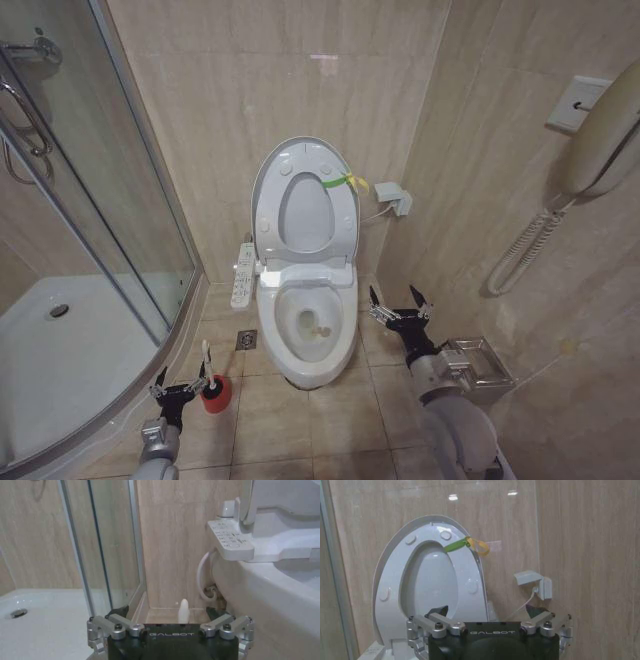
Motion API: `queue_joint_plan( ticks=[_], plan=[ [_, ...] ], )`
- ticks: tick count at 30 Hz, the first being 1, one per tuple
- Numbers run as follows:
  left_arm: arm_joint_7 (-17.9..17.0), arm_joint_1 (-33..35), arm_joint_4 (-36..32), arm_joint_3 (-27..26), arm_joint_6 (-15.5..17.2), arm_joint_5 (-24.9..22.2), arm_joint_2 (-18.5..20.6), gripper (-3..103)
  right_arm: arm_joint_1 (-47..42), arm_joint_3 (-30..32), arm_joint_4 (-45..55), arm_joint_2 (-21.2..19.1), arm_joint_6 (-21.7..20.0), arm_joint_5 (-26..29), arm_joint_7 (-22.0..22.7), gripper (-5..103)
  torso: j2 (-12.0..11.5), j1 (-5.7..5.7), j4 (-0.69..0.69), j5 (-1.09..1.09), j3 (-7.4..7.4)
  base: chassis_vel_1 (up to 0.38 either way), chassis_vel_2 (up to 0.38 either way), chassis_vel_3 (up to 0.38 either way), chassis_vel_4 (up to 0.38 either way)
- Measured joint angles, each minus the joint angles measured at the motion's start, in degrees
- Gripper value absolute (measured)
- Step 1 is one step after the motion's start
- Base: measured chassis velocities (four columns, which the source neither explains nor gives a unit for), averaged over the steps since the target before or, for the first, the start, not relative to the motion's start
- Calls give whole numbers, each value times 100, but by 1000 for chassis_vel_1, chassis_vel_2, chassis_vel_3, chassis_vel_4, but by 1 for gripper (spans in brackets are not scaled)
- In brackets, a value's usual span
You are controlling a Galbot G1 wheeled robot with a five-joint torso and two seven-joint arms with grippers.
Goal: Open the toilet lid, clean the toilet bowl with a toilet brush, close the toilet lid, and flush.
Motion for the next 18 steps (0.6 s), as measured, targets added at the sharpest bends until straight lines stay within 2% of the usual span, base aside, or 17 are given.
queue_joint_plan(
  ticks=[11,18],
  plan=[
    [5,35,-73,-32,-40,13,-34,100,1,0,0,0,0,0,0,100,-1,5,0,0,2,-58,62,65,-69],
    [5,60,-117,-54,-49,18,-26,100,-1,0,0,0,0,0,0,100,0,-1,-1,0,0,-6,10,9,-5]
  ],
)
